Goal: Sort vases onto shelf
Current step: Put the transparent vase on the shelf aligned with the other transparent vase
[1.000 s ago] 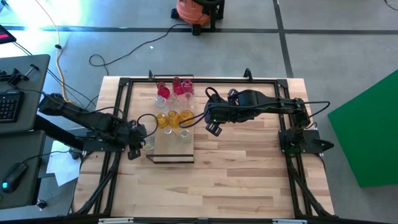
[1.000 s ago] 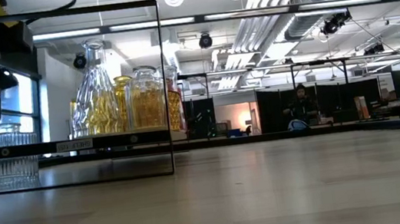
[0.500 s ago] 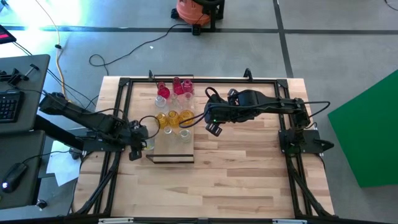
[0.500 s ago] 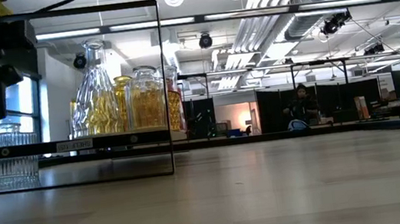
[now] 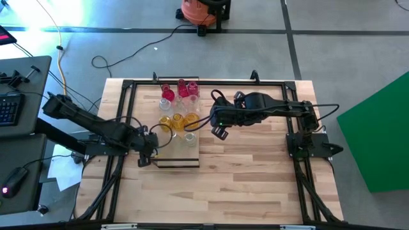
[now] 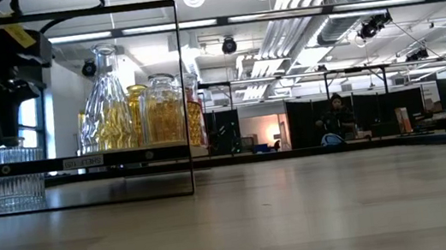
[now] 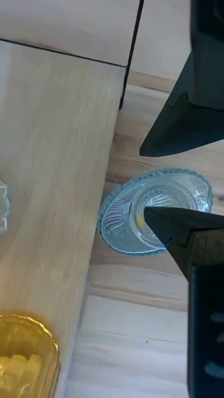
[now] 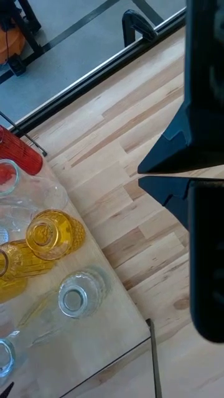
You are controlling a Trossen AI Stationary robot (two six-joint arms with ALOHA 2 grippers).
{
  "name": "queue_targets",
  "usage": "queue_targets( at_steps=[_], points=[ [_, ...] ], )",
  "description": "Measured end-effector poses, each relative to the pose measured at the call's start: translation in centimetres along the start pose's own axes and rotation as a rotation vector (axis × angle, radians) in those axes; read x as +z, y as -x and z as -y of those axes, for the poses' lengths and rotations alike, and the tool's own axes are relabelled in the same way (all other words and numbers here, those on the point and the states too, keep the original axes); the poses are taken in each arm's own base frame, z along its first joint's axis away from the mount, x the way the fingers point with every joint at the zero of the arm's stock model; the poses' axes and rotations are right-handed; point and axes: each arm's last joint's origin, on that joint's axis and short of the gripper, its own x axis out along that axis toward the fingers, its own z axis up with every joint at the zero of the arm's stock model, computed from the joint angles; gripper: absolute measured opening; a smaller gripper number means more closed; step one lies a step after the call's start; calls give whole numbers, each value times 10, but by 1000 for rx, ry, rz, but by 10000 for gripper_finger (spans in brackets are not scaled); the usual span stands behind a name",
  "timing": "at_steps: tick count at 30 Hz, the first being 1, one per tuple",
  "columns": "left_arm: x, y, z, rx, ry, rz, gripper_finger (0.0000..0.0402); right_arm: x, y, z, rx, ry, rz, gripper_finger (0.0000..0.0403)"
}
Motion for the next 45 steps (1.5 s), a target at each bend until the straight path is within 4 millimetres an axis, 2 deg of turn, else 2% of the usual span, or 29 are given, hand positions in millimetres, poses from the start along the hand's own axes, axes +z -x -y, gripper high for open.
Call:
queue_targets(
  at_steps=[9, 17, 19, 25, 33, 45],
  points=[
    [0, -1, 0, 3, 6, -10, 120, -3, 3, -5, 10, 15, 3, 0],
    [-3, 1, -1, -1, 59, -37, 26, -3, 3, -5, 10, 14, 3, 0],
    [-4, 1, -1, -7, 71, -44, 15, -3, 3, -5, 9, 15, 3, 0],
    [-5, 3, -2, -24, 114, -41, 24, -3, 3, -5, 9, 19, 3, 0],
    [-12, 11, -6, -65, 179, -65, 17, -3, 3, -5, 9, 25, 3, 0],
    [1, 42, -7, -67, 230, 27, 18, -3, 3, -5, 3, 34, 7, 0]
  ],
)
